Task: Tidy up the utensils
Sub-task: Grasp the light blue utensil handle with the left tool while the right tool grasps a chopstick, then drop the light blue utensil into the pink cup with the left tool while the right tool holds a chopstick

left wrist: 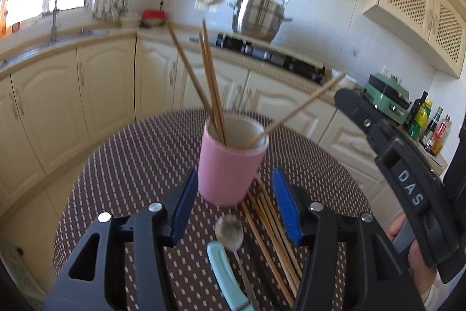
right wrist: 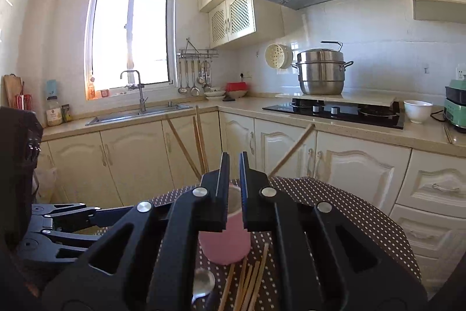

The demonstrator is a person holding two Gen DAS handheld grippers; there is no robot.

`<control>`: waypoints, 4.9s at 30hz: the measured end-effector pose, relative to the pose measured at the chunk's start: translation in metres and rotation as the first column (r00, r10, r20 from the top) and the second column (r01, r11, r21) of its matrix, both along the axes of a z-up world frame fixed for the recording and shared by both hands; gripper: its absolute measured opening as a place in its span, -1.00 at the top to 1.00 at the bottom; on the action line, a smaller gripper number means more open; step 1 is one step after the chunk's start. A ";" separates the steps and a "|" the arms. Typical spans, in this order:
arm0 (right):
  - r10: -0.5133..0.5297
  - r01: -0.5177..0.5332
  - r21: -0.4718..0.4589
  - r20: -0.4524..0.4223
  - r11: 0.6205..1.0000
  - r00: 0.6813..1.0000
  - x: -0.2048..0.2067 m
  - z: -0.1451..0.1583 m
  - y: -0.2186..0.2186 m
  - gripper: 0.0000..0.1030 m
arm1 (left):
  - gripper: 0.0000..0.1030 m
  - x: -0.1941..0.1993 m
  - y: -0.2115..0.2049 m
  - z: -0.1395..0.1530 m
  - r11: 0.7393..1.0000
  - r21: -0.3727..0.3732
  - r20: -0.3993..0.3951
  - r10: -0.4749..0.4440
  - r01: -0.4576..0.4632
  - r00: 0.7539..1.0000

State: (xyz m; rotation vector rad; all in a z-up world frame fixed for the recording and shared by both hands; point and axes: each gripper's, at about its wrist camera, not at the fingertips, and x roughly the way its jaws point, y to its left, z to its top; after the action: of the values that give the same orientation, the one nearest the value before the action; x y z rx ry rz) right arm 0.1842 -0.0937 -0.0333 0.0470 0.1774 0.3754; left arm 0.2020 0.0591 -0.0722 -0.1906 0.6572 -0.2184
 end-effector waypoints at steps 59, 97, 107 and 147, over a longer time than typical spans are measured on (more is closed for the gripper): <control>-0.166 -0.105 -0.325 -0.704 0.940 0.690 0.077 -0.124 0.010 0.32 | 0.58 0.025 0.010 -0.094 0.967 0.237 -0.320 0.168 -0.092 0.932; 0.071 -0.036 0.188 -0.185 0.982 0.980 -0.015 -0.054 -0.052 0.87 | 0.61 -0.037 -0.004 0.004 0.998 -0.064 0.256 0.030 -0.014 0.966; 0.121 -0.096 0.194 -0.122 0.976 0.985 -0.010 -0.038 -0.039 0.87 | 0.62 -0.040 -0.001 0.025 0.996 -0.089 0.299 0.034 -0.007 0.954; 0.012 -0.072 0.278 0.211 0.958 0.977 0.102 0.015 0.013 0.86 | 0.60 0.071 0.004 0.050 0.998 -0.043 0.308 0.066 -0.055 0.949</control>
State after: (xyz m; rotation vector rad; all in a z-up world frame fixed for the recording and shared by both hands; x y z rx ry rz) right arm 0.2859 -0.0803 -0.0180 0.2877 -0.0843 0.4442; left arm 0.2730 0.0629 -0.0227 -0.2040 0.3347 -0.1957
